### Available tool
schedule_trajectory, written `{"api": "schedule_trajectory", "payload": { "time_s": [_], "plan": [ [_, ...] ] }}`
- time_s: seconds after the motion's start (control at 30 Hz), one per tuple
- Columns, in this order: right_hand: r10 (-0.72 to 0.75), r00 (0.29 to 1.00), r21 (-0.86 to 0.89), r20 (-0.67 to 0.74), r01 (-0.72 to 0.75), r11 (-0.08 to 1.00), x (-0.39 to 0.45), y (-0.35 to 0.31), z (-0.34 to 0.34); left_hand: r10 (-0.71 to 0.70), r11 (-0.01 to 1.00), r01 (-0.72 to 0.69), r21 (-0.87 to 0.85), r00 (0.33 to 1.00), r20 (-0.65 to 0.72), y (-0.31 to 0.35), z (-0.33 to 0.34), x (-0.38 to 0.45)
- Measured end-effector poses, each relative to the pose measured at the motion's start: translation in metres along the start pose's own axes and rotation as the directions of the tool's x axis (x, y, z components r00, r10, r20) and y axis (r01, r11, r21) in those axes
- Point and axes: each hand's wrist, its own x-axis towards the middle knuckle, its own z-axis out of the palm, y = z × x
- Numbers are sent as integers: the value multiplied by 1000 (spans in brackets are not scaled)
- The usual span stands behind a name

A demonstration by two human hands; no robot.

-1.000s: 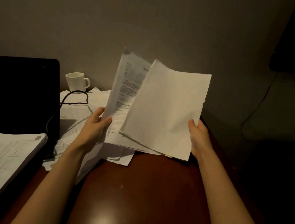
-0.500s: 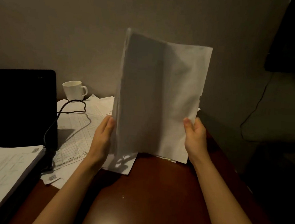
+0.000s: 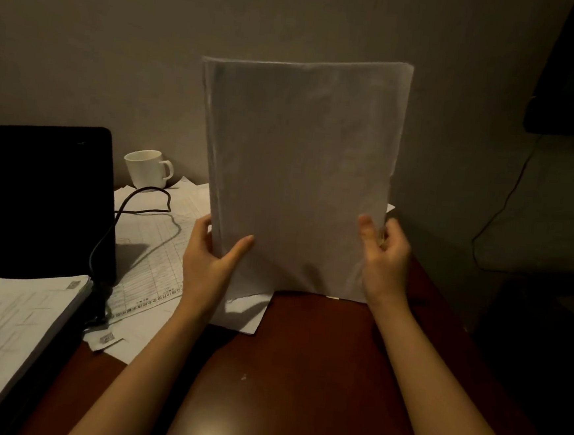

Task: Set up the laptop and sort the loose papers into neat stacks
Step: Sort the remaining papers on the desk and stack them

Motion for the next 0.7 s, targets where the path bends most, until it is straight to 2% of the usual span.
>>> {"api": "schedule_trajectory", "payload": {
  "time_s": [0.03,0.13,0.27,0.37,0.43,0.47,0.5,0.53,0.57,0.63,0.7],
  "plan": [
    [30,1000,24,-7,-30,999,1,2,0,-3,1000,3,-3,1000,11,-2,1,0],
    [108,989,75,98,-116,990,1,8,1,26,999,-27,47,999,23,-8,8,-5],
    [129,975,-59,179,-120,991,1,15,1,2,999,-3,32,999,38,-12,10,-4],
    [144,985,-172,97,-126,977,3,20,0,-22,999,21,48,1000,19,-15,3,5],
    [184,983,-170,1,-181,969,7,24,0,-74,988,80,135,996,-48,-18,-6,11],
    [220,975,-151,-38,-223,963,8,24,0,-103,950,117,290,993,-62,-21,-11,13],
    [268,961,-129,-62,-274,953,10,25,-1,-133,851,138,507,990,-46,-24,-15,14],
    [321,944,-122,-73,-328,937,11,27,-3,-181,712,128,691,983,5,-28,-18,14],
    [366,927,-143,-81,-375,916,12,30,-4,-257,589,103,802,964,65,-31,-19,12],
    [425,900,-301,-96,-433,850,11,36,-5,-391,473,77,878,911,131,-40,-19,10],
    [440,891,-411,-111,-444,796,10,41,-7,-443,450,80,889,885,145,-46,-20,13]
  ]
}}
